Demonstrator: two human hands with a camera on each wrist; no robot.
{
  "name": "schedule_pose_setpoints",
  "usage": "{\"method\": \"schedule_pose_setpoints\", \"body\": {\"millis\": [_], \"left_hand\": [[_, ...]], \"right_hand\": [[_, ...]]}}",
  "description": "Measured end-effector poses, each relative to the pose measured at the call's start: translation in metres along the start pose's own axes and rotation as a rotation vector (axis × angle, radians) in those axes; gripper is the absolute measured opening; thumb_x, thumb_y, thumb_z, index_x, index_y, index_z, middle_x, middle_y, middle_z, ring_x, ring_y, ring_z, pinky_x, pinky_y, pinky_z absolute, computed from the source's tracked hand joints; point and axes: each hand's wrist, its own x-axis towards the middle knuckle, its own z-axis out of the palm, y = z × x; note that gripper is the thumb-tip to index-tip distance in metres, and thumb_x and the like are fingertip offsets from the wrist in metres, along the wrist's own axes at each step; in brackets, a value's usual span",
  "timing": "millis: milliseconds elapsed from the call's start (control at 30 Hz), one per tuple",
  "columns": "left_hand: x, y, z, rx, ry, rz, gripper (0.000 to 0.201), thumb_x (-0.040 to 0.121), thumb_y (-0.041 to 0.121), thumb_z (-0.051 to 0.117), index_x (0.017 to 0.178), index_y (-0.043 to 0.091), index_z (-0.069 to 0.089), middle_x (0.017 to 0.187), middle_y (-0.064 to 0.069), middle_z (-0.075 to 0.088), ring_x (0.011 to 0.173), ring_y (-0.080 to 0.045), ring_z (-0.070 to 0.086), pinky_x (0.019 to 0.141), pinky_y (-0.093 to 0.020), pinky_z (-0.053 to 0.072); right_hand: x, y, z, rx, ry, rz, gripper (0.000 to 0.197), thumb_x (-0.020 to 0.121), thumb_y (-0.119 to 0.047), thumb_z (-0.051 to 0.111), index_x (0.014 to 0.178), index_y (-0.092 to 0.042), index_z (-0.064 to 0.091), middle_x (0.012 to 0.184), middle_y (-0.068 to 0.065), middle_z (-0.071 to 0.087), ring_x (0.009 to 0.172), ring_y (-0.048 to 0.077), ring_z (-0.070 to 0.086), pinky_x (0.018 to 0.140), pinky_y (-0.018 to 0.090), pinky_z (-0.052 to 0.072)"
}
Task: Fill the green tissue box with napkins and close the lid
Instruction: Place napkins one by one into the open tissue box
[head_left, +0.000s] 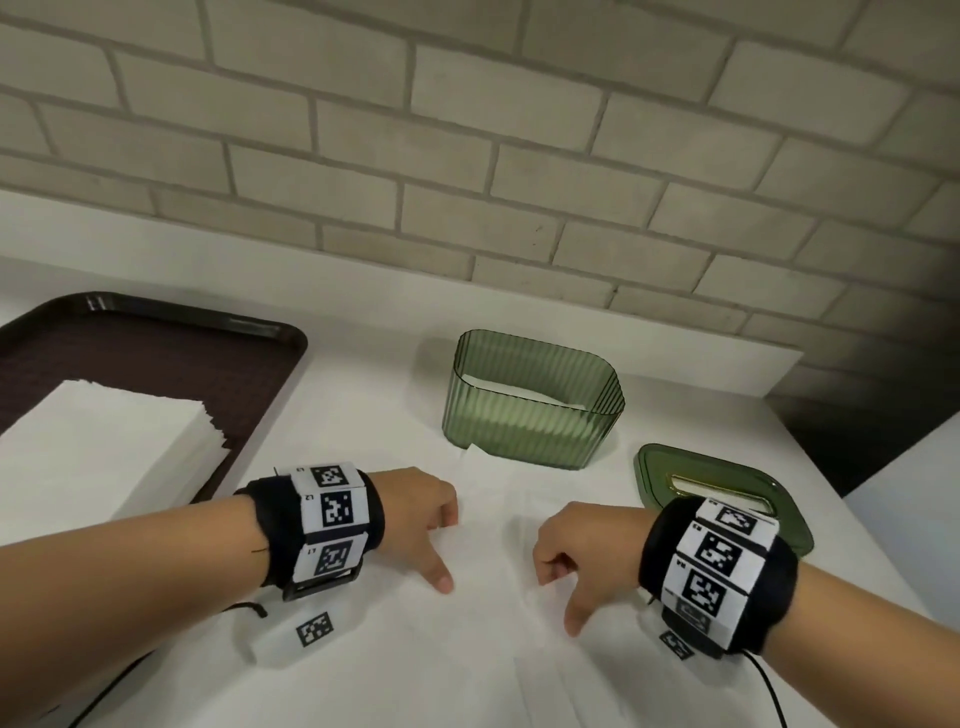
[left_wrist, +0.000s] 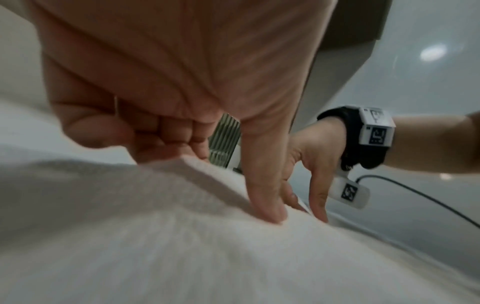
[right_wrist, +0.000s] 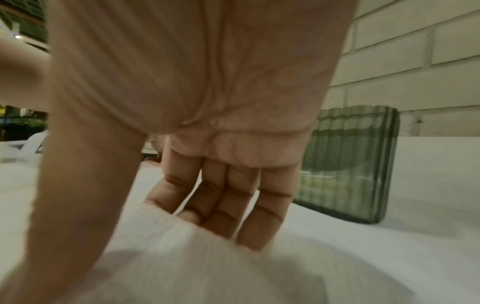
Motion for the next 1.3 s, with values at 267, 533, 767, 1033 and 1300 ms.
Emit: {"method": "schedule_pose_setpoints", "body": {"millis": [267, 533, 767, 1033, 1300], "left_hand": [[0.007, -0.012, -0.016, -0.079, 0.197, 0.088, 0.023, 0.077, 0.041, 0.071, 0.091, 0.024, 0.067, 0.067, 0.018, 0.048, 0.073, -0.005, 0.049, 0.060, -0.007, 0.032], [-0.003, -0.025, -0.034, -0.313, 0.314, 0.094, 0.016, 0.090, 0.034, 0.058, 0.078, 0.033, 0.047, 0.059, 0.014, 0.045, 0.058, 0.002, 0.042, 0.059, -0.014, 0.033], [0.002, -0.035, -0.017, -0.374, 0.234, 0.042, 0.021, 0.086, 0.035, 0.064, 0.098, 0.033, 0.048, 0.081, 0.011, 0.054, 0.074, -0.003, 0.051, 0.069, -0.015, 0.040], [-0.009, -0.044, -0.016, -0.212, 0.286, 0.062, 0.068, 0.072, 0.036, 0.077, 0.127, 0.029, 0.038, 0.118, 0.016, 0.041, 0.109, -0.005, 0.048, 0.095, -0.018, 0.041], [-0.037, -0.059, -0.012, -0.033, 0.044, 0.068, 0.056, 0.063, 0.044, 0.081, 0.113, 0.038, 0.057, 0.108, 0.020, 0.051, 0.102, 0.000, 0.047, 0.090, -0.013, 0.038]], "right_hand": [[-0.024, 0.023, -0.030, 0.192, 0.275, 0.025, 0.015, 0.074, -0.030, 0.078, 0.083, -0.022, 0.070, 0.070, -0.014, 0.060, 0.066, 0.000, 0.055, 0.059, 0.007, 0.039], [-0.049, 0.051, -0.061, 0.677, 0.654, -0.026, 0.010, 0.084, -0.012, 0.067, 0.090, -0.019, 0.072, 0.079, -0.002, 0.074, 0.069, 0.003, 0.066, 0.069, 0.015, 0.053], [-0.031, 0.077, -0.078, 1.160, 1.078, 0.111, 0.014, 0.090, -0.008, 0.058, 0.099, -0.006, 0.069, 0.081, -0.002, 0.073, 0.071, 0.010, 0.066, 0.077, 0.024, 0.055], [0.026, 0.099, -0.088, 1.273, 1.099, 0.414, 0.045, 0.087, -0.003, 0.063, 0.129, 0.006, 0.050, 0.122, 0.019, 0.058, 0.103, 0.025, 0.056, 0.101, 0.033, 0.043], [0.055, 0.082, -0.103, 0.707, 0.835, 0.565, 0.037, 0.090, -0.012, 0.058, 0.125, -0.001, 0.057, 0.131, 0.013, 0.056, 0.119, 0.031, 0.054, 0.101, 0.032, 0.044]]}}
